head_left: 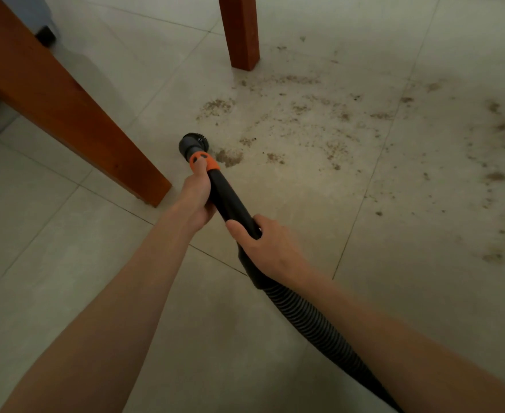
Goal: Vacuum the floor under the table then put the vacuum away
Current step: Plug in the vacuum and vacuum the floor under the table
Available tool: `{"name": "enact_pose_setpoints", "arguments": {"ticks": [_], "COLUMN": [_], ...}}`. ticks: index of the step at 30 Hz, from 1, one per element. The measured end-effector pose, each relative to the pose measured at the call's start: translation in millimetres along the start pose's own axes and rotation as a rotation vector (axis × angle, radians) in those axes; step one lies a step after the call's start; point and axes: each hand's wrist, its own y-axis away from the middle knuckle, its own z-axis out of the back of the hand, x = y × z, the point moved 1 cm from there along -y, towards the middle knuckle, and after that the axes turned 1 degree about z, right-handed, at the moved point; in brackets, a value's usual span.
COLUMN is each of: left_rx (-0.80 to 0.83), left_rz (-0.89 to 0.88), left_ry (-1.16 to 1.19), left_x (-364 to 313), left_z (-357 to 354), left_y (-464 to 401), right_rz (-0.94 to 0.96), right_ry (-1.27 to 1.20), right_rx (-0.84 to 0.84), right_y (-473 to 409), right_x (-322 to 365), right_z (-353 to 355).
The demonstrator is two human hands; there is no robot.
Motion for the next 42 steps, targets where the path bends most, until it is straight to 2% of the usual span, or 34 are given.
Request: {"name": "enact_pose_setpoints", "arguments": {"ticks": [3, 7, 11, 33, 42], "left_rx": [-0.020, -0.036, -0.030, -0.010, -0.002], "left_rz": [0.002, -0.012, 0.007, 0.002, 0.002], "left_ry": [-0.073, -0.119, -0.116, -0.193, -0.221], "left_x": [5, 9, 14, 11, 1], "left_z": [1, 1, -4, -11, -19], "left_y": [4, 11, 17, 24, 24], "right_rz": [-0.017, -0.037, -0.113, -0.121, -0.121], "right_ry": [-0.081, -0.067, -0.208, -0.196, -0.224], "right_rx": [0.063, 0.135, 0.175, 0.032, 0.045], "right_y": [7, 12, 15, 24, 13], "right_x": [-2, -2, -6, 2, 5], "right_z": [-1, -1, -5, -11, -3]}}
